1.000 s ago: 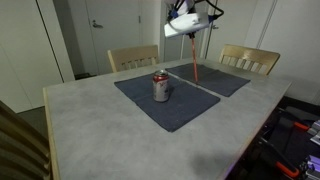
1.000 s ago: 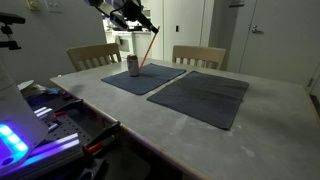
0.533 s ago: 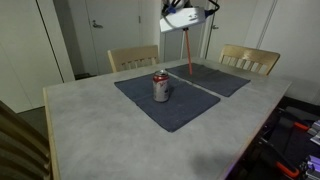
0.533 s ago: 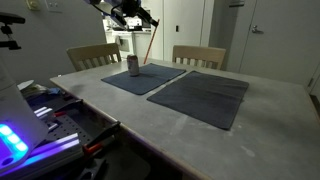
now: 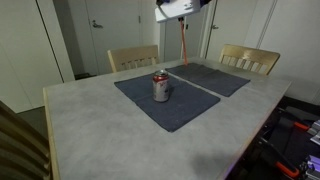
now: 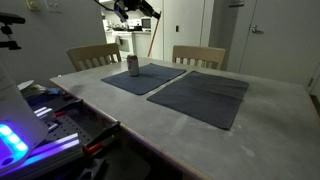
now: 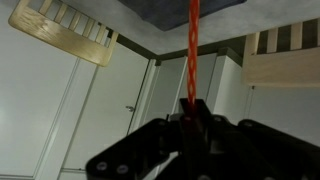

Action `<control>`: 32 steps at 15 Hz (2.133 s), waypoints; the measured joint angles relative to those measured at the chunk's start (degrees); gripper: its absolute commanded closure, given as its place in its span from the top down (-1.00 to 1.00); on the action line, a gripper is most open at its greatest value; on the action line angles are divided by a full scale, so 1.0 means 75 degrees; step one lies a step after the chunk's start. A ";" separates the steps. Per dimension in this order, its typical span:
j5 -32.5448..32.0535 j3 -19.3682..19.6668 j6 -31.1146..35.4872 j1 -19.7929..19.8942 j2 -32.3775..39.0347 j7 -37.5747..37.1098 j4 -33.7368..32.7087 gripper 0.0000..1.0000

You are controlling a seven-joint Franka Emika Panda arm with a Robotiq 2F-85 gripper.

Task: Place the red straw in the can

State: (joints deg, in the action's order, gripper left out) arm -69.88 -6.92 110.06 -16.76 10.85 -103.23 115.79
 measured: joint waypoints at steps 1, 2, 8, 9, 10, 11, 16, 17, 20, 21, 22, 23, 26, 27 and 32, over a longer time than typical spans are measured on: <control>0.0007 0.0000 0.0000 0.0034 0.0002 0.0017 -0.0006 -0.83; 0.0008 -0.0003 0.0000 0.0052 0.0006 0.0019 -0.0006 -0.96; -0.0097 -0.0028 0.0023 0.0077 0.0010 -0.0026 -0.0013 -0.96; -0.0133 -0.0028 0.0023 0.0084 0.0010 -0.0024 -0.0032 -0.96; -0.0187 -0.0028 0.0023 0.0089 0.0012 -0.0010 -0.0071 -0.96; -0.0237 -0.0028 0.0037 0.0095 0.0014 0.0019 -0.0135 -0.96; -0.0375 -0.0028 0.0742 0.0212 0.0089 0.0522 -0.0662 -0.96; -0.0375 -0.0028 0.0963 0.0239 0.0129 0.0654 -0.0779 -0.96; -0.0375 -0.0028 0.1648 0.0298 0.0399 0.1021 -0.1150 -0.96; -0.0375 -0.0028 0.1858 0.0307 0.0533 0.1128 -0.1265 -0.96; -0.0375 -0.0030 0.2037 0.0307 0.0681 0.1243 -0.1389 -0.96; -0.0375 -0.0037 0.2194 0.0306 0.0825 0.1340 -0.1500 -0.96; -0.0375 -0.0079 0.2417 0.0270 0.1169 0.1461 -0.1698 -0.96; -0.0375 -0.0097 0.2409 0.0247 0.1228 0.1464 -0.1715 -0.96; -0.0372 -0.0209 0.2344 0.0137 0.1190 0.1739 -0.1715 -0.96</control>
State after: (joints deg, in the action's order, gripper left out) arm -72.67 -8.49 127.64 -15.73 19.78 -90.18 102.92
